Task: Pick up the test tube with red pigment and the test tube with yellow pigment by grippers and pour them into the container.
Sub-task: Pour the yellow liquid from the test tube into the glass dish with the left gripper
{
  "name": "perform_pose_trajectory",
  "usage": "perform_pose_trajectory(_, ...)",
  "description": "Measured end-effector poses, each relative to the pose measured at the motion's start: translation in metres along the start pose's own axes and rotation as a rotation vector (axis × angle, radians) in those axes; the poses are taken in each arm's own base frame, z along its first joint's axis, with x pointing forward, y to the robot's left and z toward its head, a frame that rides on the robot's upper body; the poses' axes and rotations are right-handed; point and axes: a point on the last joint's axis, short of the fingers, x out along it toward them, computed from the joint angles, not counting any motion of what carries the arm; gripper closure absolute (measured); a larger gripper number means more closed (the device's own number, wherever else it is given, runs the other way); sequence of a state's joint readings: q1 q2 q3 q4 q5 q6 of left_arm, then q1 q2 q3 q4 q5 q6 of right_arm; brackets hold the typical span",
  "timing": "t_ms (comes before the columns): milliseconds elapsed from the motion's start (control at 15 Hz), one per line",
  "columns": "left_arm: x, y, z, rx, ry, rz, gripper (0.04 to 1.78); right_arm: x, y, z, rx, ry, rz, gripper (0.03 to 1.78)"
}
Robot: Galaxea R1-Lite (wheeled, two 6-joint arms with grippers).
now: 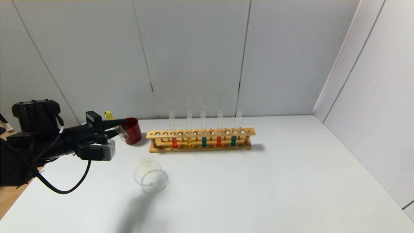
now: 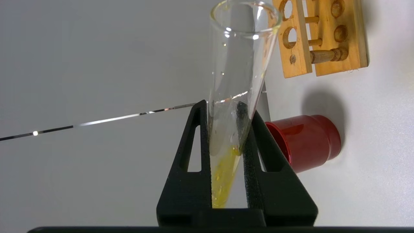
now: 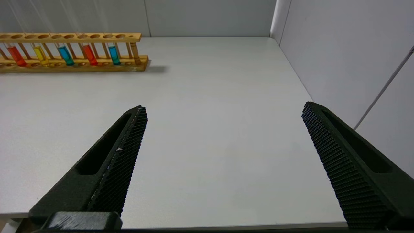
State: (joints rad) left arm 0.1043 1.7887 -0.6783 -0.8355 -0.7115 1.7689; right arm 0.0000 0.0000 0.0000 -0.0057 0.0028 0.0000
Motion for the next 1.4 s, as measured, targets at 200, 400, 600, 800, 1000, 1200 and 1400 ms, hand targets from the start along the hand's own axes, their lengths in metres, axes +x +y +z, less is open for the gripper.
perform_pose_trajectory(200,0.002,-0.001,-0.001,0.04,-0.002,-0.002,1.49,0.0,0.0,0.0,0.0,0.0,0.0,0.06)
perform_pose_trajectory(400,0.004,-0.002,-0.003,0.057,0.0,-0.006,1.49,0.0,0.0,0.0,0.0,0.0,0.0,0.06)
perform_pose_trajectory(600,0.009,-0.001,-0.008,0.096,0.003,-0.002,1.49,0.0,0.0,0.0,0.0,0.0,0.0,0.06)
perform_pose_trajectory(800,0.013,-0.002,-0.011,0.116,0.023,-0.008,1.49,0.0,0.0,0.0,0.0,0.0,0.0,0.06)
perform_pose_trajectory(1000,0.014,-0.005,-0.012,0.117,0.017,-0.013,1.49,0.0,0.0,0.0,0.0,0.0,0.0,0.06)
perform_pose_trajectory(1200,0.02,-0.008,-0.008,0.108,0.001,-0.023,1.49,0.0,0.0,0.0,0.0,0.0,0.0,0.06)
perform_pose_trajectory(1400,0.025,-0.011,-0.01,0.104,0.001,-0.03,1.49,0.0,0.0,0.0,0.0,0.0,0.0,0.06)
